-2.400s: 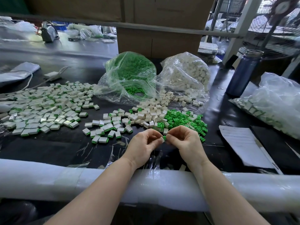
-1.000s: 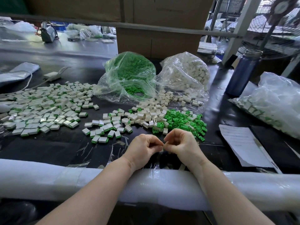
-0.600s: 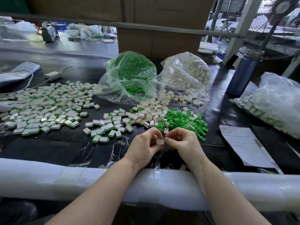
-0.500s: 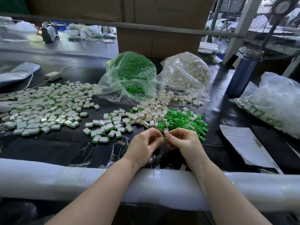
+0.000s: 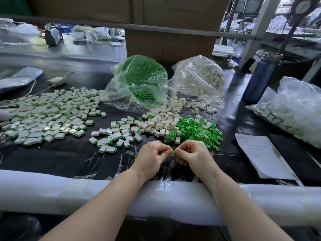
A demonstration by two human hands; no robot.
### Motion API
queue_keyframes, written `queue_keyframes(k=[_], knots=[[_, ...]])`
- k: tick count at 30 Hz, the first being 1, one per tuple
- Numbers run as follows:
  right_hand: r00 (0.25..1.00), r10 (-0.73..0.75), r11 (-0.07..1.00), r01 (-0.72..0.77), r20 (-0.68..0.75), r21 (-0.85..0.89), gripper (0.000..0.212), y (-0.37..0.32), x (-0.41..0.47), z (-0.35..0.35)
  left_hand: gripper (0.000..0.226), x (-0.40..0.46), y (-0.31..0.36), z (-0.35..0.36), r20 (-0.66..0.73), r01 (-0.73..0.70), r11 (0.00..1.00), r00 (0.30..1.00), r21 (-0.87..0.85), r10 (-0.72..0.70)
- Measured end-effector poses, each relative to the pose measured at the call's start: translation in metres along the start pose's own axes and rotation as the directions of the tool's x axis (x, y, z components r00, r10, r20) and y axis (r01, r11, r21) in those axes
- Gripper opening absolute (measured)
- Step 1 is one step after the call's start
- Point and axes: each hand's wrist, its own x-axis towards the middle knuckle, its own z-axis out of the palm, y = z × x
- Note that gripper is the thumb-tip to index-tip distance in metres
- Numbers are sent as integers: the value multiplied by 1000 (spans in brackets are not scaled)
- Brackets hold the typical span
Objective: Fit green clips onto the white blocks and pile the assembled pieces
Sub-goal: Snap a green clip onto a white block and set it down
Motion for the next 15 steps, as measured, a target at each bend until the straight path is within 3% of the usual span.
queue_keyframes(k=[7,15], knots=[[999,-23,998,25,31,-62,19,2,0,1,14,0,1,2,26,-57,996,998,68,55],[997,-30,987,40,-72,153,16,2,2,1,16,0,3,5,-16,24,997,1000,-79,-25]])
